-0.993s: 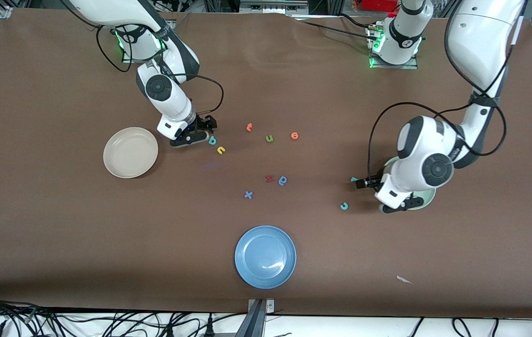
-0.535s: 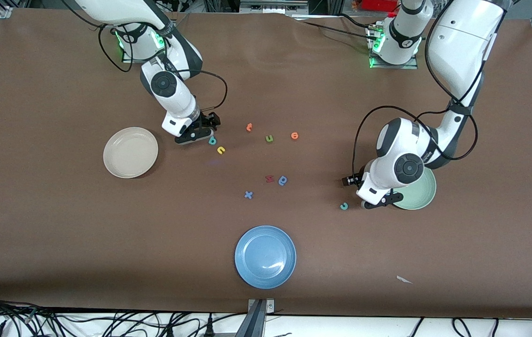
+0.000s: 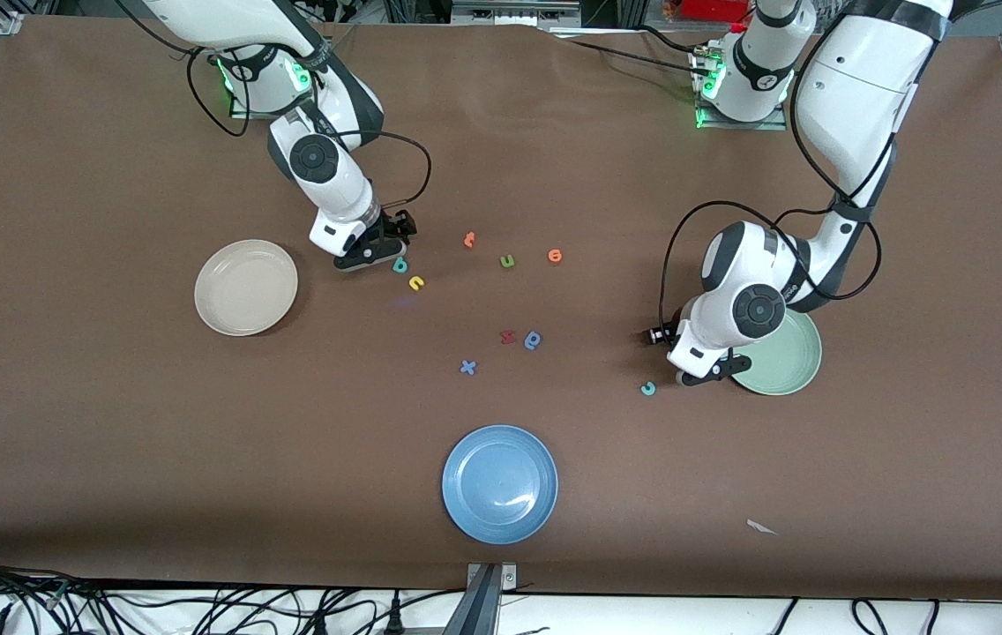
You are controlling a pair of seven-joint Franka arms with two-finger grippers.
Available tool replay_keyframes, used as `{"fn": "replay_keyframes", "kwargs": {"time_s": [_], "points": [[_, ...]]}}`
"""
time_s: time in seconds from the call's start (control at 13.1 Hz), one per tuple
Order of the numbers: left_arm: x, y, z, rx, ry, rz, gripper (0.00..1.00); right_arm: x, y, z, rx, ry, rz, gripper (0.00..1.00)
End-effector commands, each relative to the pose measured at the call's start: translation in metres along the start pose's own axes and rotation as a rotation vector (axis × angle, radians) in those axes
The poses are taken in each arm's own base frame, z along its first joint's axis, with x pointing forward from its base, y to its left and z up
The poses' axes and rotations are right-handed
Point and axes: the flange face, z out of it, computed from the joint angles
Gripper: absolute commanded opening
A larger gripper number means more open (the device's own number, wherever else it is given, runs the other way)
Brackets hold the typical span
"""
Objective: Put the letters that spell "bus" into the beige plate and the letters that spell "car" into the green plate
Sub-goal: 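Move the left gripper to the teal L letter while the right gripper hovers, then grasp the teal L letter with the left gripper while the right grasps yellow s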
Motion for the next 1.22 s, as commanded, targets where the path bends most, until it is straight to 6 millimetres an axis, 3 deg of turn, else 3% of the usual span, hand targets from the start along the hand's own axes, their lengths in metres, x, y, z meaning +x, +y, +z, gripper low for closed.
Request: {"fn": "replay_keyframes", "kwargs": {"time_s": [0.0, 0.15, 0.76, 1.15], "points": [[-0.002, 0.000, 0.005, -0.006, -0.004, -0.015, 0.52, -0.007, 0.001, 0.004, -0.002, 0.016, 0.001, 0.83], [-0.004, 0.004, 0.006, -0.004, -0.004, -0.007, 0.45, -0.011, 0.003, 0.007, 0.000, 0.022, 0.000, 0.77], [0.001, 0.007, 0.008, -0.017, 0.031, -0.022, 0.45, -0.010, 0.006, 0.005, -0.002, 0.028, 0.004, 0.66], [0.009, 0.008, -0.001, -0.022, 0.059, -0.011, 0.45, -0.006, -0.013, -0.009, 0.000, 0.061, -0.043, 0.66]]}}
